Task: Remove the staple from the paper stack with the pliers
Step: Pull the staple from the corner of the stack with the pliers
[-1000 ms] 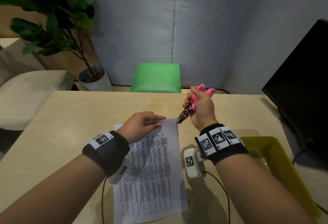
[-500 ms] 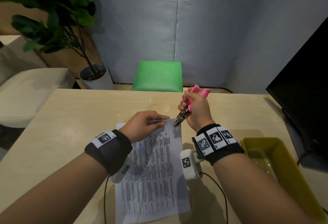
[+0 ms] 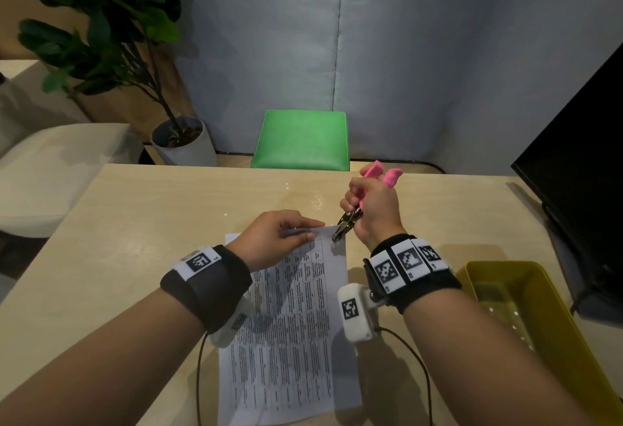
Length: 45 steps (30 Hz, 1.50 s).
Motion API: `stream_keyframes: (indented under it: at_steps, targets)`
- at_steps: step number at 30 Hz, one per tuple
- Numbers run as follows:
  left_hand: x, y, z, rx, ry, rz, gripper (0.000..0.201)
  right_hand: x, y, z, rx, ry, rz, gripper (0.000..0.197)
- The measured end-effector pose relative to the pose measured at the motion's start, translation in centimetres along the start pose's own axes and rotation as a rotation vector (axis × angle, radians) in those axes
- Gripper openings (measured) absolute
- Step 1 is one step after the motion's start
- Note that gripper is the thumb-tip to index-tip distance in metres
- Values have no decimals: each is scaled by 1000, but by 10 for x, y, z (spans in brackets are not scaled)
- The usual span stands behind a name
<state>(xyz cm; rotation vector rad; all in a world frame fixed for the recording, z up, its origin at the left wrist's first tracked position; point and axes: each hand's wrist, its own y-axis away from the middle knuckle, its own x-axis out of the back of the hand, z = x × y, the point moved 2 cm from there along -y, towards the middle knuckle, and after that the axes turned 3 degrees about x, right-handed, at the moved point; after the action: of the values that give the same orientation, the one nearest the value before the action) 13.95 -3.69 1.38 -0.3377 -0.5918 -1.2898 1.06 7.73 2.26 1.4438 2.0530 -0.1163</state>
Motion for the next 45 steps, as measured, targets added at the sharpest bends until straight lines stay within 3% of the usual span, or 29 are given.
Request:
stream_keyframes:
  at_steps: [14, 28, 35, 39, 42, 45]
  targets:
    - [-4, -1, -5, 7, -7, -8, 26, 3, -3, 8, 11, -4, 44, 29]
    - [-6, -1, -11, 29, -13, -18, 26, 10, 1, 8, 18, 49, -20, 25]
    - [-3, -3, -10, 27, -5, -10, 25, 24, -7, 2, 40, 76, 47, 24]
    - [2, -4, -11, 24, 2, -1, 25, 39, -17, 10, -23, 274, 50, 19]
    - [5, -5, -11, 33, 12, 4, 25, 46, -18, 19, -110, 423, 22, 34]
    - [8, -6, -10, 33, 7, 10, 25, 48, -18, 25, -184, 386, 28, 41]
